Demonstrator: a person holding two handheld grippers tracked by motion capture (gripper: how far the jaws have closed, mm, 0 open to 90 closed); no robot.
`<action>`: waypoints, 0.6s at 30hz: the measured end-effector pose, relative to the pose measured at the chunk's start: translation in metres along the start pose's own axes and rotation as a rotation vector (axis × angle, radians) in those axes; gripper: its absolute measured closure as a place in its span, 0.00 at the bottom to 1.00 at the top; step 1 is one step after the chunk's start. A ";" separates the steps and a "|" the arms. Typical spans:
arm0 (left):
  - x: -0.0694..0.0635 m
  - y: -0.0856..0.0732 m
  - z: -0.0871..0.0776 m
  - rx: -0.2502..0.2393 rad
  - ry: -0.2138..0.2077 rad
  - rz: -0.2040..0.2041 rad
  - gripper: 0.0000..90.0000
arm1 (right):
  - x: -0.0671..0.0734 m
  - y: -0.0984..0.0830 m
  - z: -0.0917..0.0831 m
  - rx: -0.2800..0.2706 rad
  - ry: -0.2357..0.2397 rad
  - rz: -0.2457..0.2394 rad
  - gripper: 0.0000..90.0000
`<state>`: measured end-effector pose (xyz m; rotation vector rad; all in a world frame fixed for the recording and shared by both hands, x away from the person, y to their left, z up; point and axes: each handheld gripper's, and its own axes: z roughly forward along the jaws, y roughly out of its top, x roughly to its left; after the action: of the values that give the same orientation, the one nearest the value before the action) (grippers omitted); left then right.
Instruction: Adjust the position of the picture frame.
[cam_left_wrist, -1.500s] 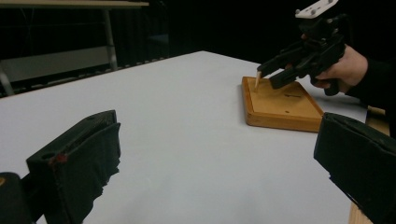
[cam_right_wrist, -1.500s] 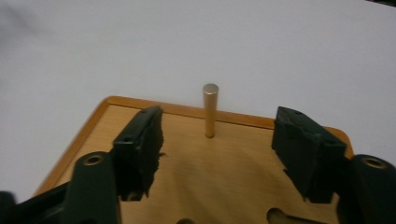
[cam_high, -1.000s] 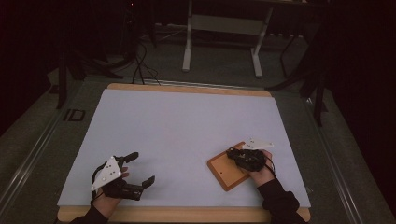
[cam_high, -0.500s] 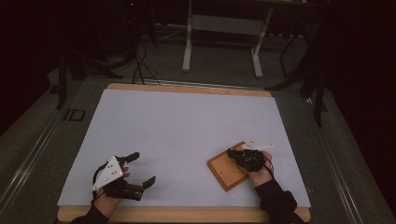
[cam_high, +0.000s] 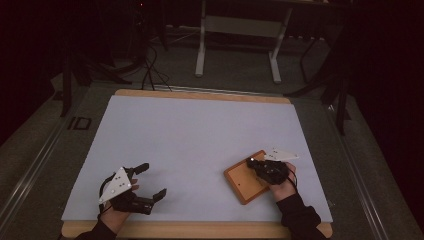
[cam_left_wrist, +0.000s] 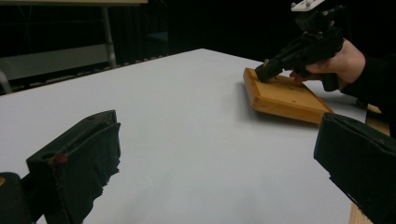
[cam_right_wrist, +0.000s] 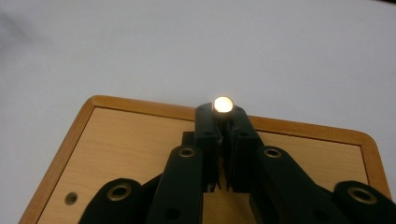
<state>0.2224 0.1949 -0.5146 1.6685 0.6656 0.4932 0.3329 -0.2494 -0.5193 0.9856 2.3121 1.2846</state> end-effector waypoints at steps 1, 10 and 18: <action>0.000 0.000 0.000 0.001 0.001 0.001 0.01 | 0.000 0.001 -0.002 -0.002 -0.001 -0.001 0.95; 0.000 0.000 0.001 0.004 0.003 0.002 0.01 | -0.008 0.010 -0.020 -0.077 -0.026 0.033 0.95; 0.000 -0.001 0.001 0.006 0.000 0.002 0.01 | -0.006 0.029 -0.027 -0.144 -0.027 0.018 0.95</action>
<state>0.2232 0.1940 -0.5154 1.6751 0.6665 0.4931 0.3336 -0.2598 -0.4801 0.9715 2.1614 1.4133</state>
